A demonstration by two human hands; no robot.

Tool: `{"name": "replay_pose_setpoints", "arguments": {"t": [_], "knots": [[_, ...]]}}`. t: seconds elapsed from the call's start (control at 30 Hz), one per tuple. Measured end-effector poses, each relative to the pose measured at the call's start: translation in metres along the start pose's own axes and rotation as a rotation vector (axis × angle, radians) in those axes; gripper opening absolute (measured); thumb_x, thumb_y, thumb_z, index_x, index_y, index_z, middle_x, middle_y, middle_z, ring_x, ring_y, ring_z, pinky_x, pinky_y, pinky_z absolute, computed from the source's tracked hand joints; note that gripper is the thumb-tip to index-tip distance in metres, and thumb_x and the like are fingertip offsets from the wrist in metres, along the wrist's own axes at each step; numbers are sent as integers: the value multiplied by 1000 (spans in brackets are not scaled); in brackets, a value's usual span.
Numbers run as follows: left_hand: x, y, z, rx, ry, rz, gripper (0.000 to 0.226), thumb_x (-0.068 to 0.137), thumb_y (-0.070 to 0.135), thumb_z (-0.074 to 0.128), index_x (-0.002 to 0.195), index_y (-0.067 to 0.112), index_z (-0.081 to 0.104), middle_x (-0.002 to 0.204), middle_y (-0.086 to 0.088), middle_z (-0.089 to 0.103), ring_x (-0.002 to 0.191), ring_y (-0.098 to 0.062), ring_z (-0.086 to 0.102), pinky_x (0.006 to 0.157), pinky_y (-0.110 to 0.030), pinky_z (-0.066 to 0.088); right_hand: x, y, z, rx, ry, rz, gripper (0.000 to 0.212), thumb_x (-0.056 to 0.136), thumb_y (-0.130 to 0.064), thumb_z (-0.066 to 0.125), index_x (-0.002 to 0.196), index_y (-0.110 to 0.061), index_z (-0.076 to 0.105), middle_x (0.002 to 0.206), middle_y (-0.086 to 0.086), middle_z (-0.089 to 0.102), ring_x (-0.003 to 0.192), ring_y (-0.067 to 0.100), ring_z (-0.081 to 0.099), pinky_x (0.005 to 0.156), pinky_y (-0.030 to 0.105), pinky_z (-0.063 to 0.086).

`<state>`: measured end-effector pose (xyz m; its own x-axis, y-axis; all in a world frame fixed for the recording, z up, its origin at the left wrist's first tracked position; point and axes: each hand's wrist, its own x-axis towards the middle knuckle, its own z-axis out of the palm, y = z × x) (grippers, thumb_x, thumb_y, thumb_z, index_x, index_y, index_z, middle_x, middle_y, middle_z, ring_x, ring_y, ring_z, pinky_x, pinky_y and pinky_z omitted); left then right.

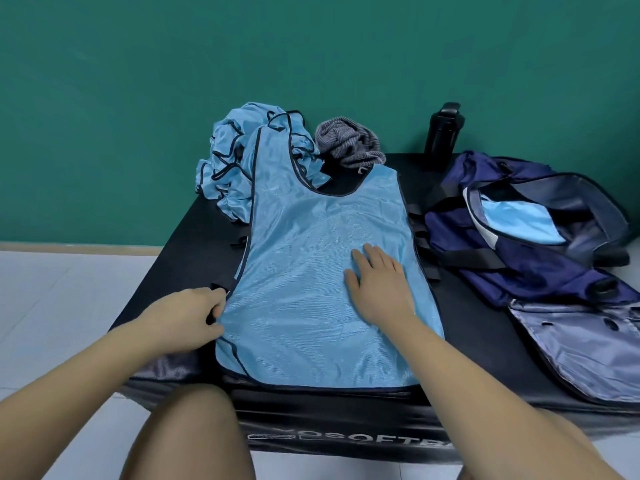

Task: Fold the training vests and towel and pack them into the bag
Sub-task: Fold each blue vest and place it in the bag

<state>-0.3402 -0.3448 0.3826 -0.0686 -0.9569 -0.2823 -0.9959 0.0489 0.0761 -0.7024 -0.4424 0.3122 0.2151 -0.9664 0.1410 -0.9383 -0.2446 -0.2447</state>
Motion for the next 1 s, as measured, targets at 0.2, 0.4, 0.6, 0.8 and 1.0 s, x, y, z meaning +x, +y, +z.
{"name": "replay_pose_setpoints", "arguments": {"t": [0.2, 0.4, 0.6, 0.8, 1.0], "knots": [[10, 30, 9, -36, 278, 183, 20, 83, 28, 56, 100, 35, 49, 106, 15, 43, 91, -17, 51, 78, -42, 52, -1, 1, -1, 15, 24, -1, 63, 111, -50, 28, 165, -18, 33, 173, 8, 29, 160, 26, 21, 131, 41, 15], [46, 62, 24, -68, 286, 318, 63, 105, 55, 53, 162, 37, 34, 174, 15, 19, 159, -12, 23, 125, -39, 32, 2, 8, -14, -41, 69, 48, 69, 109, -53, 17, 166, -18, 33, 172, 9, 31, 162, 26, 21, 131, 44, 17], [69, 45, 26, -160, 139, 242, 84, 95, 85, 41, 166, 46, 22, 175, 21, 11, 161, -8, 15, 130, -37, 20, 9, 40, -18, -32, -140, 153, 73, 111, -60, 22, 170, -17, 14, 178, 5, 8, 164, 22, 4, 131, 40, 11], [106, 38, -30, -114, 147, 241, 58, 94, 79, 52, 140, 44, 53, 128, 22, 58, 121, -5, 57, 104, -33, 50, 59, 32, -60, -245, -97, 104, 43, 109, -48, 39, 132, -14, 52, 125, 9, 61, 119, 31, 55, 79, 40, 40], [182, 47, -105, -154, 329, 241, 23, 101, 46, 64, 121, 35, 63, 101, 21, 63, 89, -7, 67, 81, -38, 60, 162, 48, -80, -135, -74, 53, 40, 103, -36, 49, 134, -12, 58, 128, 12, 62, 117, 36, 57, 94, 45, 49]]}}
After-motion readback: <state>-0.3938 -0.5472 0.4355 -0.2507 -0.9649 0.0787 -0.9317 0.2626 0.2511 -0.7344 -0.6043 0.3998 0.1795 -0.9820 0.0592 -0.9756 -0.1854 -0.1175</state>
